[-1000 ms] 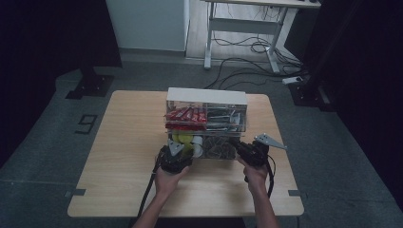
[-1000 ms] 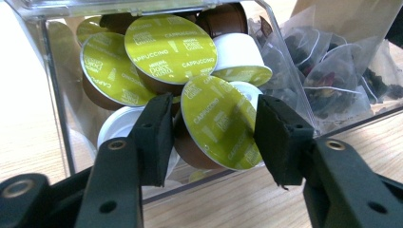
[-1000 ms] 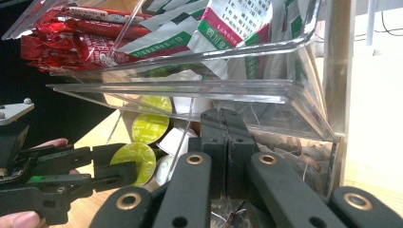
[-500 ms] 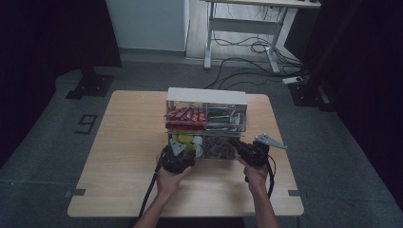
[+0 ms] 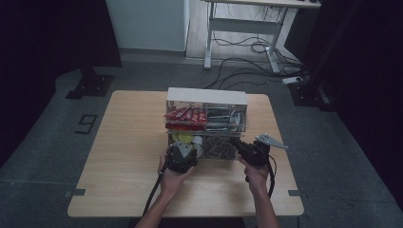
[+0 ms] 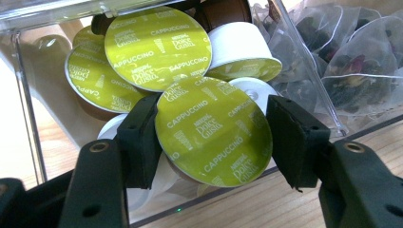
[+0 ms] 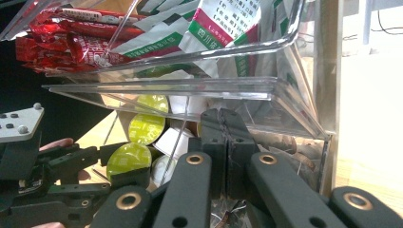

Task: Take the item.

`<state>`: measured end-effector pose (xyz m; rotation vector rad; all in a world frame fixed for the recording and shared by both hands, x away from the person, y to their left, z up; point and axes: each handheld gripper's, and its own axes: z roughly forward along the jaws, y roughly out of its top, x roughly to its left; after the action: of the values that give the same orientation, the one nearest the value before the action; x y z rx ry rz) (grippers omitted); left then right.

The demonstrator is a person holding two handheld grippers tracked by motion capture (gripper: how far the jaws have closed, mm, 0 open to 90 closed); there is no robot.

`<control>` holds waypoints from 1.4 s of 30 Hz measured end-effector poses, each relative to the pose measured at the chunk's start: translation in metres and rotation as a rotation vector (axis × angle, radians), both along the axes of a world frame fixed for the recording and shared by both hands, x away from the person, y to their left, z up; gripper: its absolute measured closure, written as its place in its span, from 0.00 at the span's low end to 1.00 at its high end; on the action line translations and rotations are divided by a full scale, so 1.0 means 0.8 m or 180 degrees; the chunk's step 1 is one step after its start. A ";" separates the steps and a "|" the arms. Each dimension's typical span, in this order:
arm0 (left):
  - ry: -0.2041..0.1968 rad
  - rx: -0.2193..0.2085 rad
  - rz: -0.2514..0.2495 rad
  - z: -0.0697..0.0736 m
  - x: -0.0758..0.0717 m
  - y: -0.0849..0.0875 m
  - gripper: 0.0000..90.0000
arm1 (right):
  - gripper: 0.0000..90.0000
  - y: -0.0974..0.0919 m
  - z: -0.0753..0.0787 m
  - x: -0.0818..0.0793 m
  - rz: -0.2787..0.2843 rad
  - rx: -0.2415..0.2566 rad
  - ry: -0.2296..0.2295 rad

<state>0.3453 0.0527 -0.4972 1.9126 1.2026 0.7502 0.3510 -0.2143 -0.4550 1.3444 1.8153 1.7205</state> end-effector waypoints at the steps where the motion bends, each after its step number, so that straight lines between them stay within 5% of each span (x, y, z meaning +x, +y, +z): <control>1: -0.0004 -0.0008 0.0005 0.000 0.000 0.000 0.45 | 0.98 0.000 0.000 0.000 0.0000 -0.0001 -0.0002; 6: -0.0014 -0.0066 0.0002 0.002 -0.003 0.003 0.45 | 0.98 -0.001 0.000 0.000 0.0002 0.0005 0.0002; 19: -0.0064 -0.0473 -0.0100 0.029 -0.027 0.035 0.45 | 0.98 -0.002 0.000 0.000 -0.0006 0.0009 0.0001; 29: -0.0145 -0.0549 -0.0134 0.046 -0.042 0.056 0.45 | 0.98 -0.002 -0.001 0.001 -0.0009 0.0003 -0.0001; 42: -0.0123 -0.0614 -0.0044 0.045 -0.056 0.091 0.45 | 0.99 0.000 -0.005 0.003 -0.0035 -0.0012 0.0018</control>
<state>0.3005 0.1255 -0.4613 1.7390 1.1922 0.6367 0.3532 -0.2144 -0.4591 1.3566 1.8101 1.7085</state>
